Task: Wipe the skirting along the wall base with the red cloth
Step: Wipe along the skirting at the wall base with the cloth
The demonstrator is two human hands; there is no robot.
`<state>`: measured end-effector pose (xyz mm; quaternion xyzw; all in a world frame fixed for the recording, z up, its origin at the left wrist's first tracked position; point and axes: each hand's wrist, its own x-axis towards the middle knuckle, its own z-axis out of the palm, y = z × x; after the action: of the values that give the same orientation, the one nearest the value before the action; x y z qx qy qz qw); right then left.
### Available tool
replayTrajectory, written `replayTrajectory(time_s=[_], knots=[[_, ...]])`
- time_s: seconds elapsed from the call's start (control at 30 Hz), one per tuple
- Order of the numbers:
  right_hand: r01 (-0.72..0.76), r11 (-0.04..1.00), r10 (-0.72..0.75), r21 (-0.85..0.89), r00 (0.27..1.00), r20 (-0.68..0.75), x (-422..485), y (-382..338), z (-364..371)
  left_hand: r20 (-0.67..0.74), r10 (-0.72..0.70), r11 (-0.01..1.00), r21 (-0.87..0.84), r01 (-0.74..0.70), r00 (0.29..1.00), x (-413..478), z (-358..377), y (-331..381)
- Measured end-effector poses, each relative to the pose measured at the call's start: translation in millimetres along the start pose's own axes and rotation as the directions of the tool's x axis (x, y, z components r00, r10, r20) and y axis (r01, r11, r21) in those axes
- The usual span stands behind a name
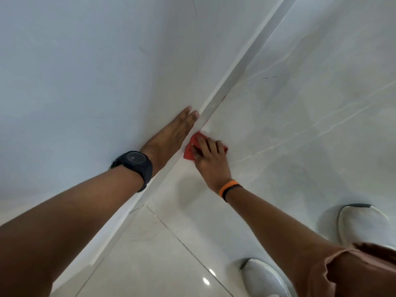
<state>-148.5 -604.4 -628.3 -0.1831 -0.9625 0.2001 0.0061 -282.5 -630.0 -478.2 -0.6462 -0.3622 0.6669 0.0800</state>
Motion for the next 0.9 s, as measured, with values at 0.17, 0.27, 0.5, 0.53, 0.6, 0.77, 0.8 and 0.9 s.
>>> replayTrajectory(time_s=[0.17,0.27,0.5,0.53,0.6,0.77,0.8,0.9], knots=[[-0.044,0.998,0.039,-0.046,0.994,-0.098,27.2,57.7,-20.6,-0.009,-0.026,1.000,0.000,0.026,1.000,2.4,3.3,4.6],[-0.291,0.957,0.287,-0.012,0.950,-0.126,52.8,90.0,-37.5,-0.015,-0.035,0.999,-0.007,0.035,0.999,3.0,4.9,6.4],[-0.228,0.974,0.228,0.009,0.972,-0.064,21.0,15.9,-6.7,-0.017,-0.028,1.000,-0.005,0.028,0.999,5.7,1.8,2.2],[-0.128,0.992,0.128,0.001,0.991,-0.029,10.3,7.6,1.3,-0.016,-0.026,1.000,0.000,0.026,1.000,6.6,0.9,0.0],[-0.008,1.000,0.008,0.001,1.000,0.028,1.3,4.1,7.8,-0.008,-0.011,1.000,0.011,0.012,1.000,6.5,-0.8,-2.6],[-0.001,0.999,-0.002,-0.049,0.998,-0.067,19.4,46.7,-4.7,-0.002,-0.015,1.000,-0.003,0.015,1.000,6.2,-0.7,0.3],[-0.054,0.998,0.050,-0.041,0.995,-0.091,25.9,58.5,-10.5,-0.004,-0.017,1.000,-0.010,0.017,1.000,6.5,-0.7,0.8],[-0.268,0.963,0.264,-0.021,0.958,-0.116,49.1,86.2,-28.2,-0.016,-0.034,0.999,-0.007,0.034,0.999,8.7,1.5,3.6]])
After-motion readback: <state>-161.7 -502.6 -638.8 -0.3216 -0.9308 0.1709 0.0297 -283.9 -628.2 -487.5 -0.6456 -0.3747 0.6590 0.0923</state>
